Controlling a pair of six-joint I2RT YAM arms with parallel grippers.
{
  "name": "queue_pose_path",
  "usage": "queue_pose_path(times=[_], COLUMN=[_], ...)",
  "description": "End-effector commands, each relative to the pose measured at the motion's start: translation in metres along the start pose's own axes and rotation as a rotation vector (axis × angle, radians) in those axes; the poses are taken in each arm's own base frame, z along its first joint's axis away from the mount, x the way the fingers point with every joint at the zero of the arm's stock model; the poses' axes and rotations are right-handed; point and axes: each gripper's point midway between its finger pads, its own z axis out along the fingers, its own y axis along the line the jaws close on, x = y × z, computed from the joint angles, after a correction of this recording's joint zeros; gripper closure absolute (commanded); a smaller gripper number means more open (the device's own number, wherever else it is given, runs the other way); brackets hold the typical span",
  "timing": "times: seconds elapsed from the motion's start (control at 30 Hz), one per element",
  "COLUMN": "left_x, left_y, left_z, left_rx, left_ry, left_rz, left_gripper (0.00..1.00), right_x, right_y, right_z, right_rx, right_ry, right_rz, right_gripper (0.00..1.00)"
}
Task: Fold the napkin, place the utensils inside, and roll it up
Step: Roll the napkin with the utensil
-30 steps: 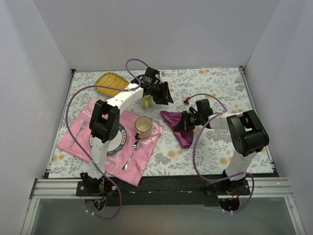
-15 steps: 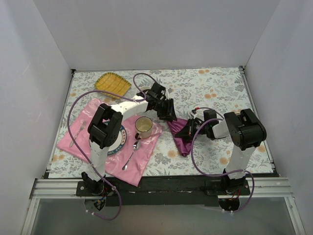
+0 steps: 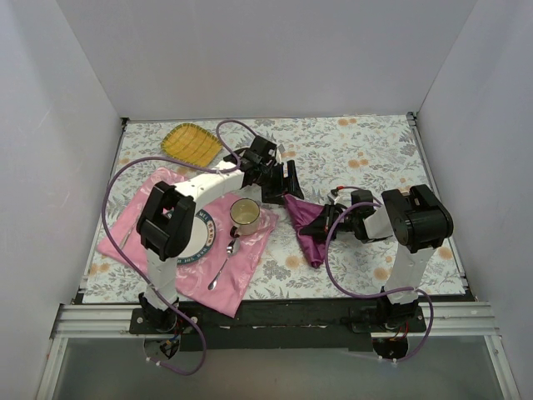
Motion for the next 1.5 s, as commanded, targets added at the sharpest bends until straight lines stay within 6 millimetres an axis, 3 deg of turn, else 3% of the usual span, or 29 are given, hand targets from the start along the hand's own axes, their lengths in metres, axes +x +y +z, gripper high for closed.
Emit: queue_pose_path(times=[0.0,0.13,0.33,0.47,0.57,0.63,0.73,0.77,0.87,0.93,0.97,1.0,1.03,1.1,1.13,1.2,1.23,1.43,1.47], left_x=[0.003,0.008,0.009,0.020,0.019,0.019,0.017,0.017,0.023,0.028,0.028,0.028,0.032,0.031,0.033,0.031,0.034,0.035,0.035], left_y=[0.010,0.028,0.021,0.026,0.030,0.033,0.042,0.043,0.052,0.060,0.061,0.062,0.063,0.064,0.064,0.063,0.064,0.059,0.057], left_z=[-0.007,0.006,0.032,0.056,0.063,0.065,0.063,0.062,0.065,0.067,0.069,0.070,0.069,0.071,0.069,0.068,0.066,0.064,0.064], left_rx=[-0.120,-0.205,-0.212,-0.246,-0.273,-0.285,-0.325,-0.334,-0.365,-0.393,-0.394,-0.391,-0.394,-0.403,-0.408,-0.407,-0.423,-0.443,-0.433], left_ry=[0.004,0.014,0.010,0.041,0.019,0.014,-0.017,-0.020,-0.003,0.016,0.026,0.037,0.065,0.075,0.087,0.095,0.109,0.156,0.163], left_rz=[-0.098,-0.174,-0.203,-0.232,-0.247,-0.268,-0.287,-0.288,-0.303,-0.304,-0.307,-0.313,-0.318,-0.312,-0.313,-0.322,-0.328,-0.365,-0.375], left_gripper=[0.28,0.27,0.28,0.30,0.33,0.37,0.56,0.67,0.82,0.90,0.92,0.99,1.00,1.00,1.00,1.00,1.00,1.00,1.00], right_x=[0.002,-0.001,-0.004,-0.007,-0.007,-0.008,-0.007,-0.009,-0.007,-0.018,-0.009,-0.021,-0.023,-0.022,-0.029,-0.026,-0.032,-0.031,-0.022], right_y=[-0.017,-0.014,-0.011,-0.010,-0.011,-0.011,-0.013,-0.013,-0.020,-0.017,-0.021,-0.017,-0.014,-0.017,-0.005,-0.005,0.007,0.029,0.032], right_z=[-0.003,-0.003,-0.003,-0.003,-0.003,-0.004,-0.005,-0.005,-0.008,-0.009,-0.012,-0.012,-0.015,-0.019,-0.022,-0.027,-0.028,-0.029,-0.022], right_rx=[0.053,0.045,0.047,0.047,0.060,0.065,0.086,0.094,0.156,0.191,0.231,0.262,0.290,0.380,0.393,0.470,0.484,0.684,0.701], right_ry=[-0.030,-0.036,-0.047,-0.053,-0.056,-0.061,-0.055,-0.054,-0.032,-0.041,-0.005,-0.021,-0.015,0.020,0.012,0.045,0.030,0.001,0.011], right_rz=[0.057,0.051,0.035,0.028,0.019,0.006,-0.010,-0.028,-0.075,-0.177,-0.155,-0.212,-0.248,-0.351,-0.401,-0.493,-0.563,-0.855,-0.901], right_gripper=[0.99,0.99,0.99,0.99,0.99,0.99,0.99,0.99,0.99,0.94,0.91,0.88,0.80,0.71,0.65,0.59,0.53,0.40,0.39])
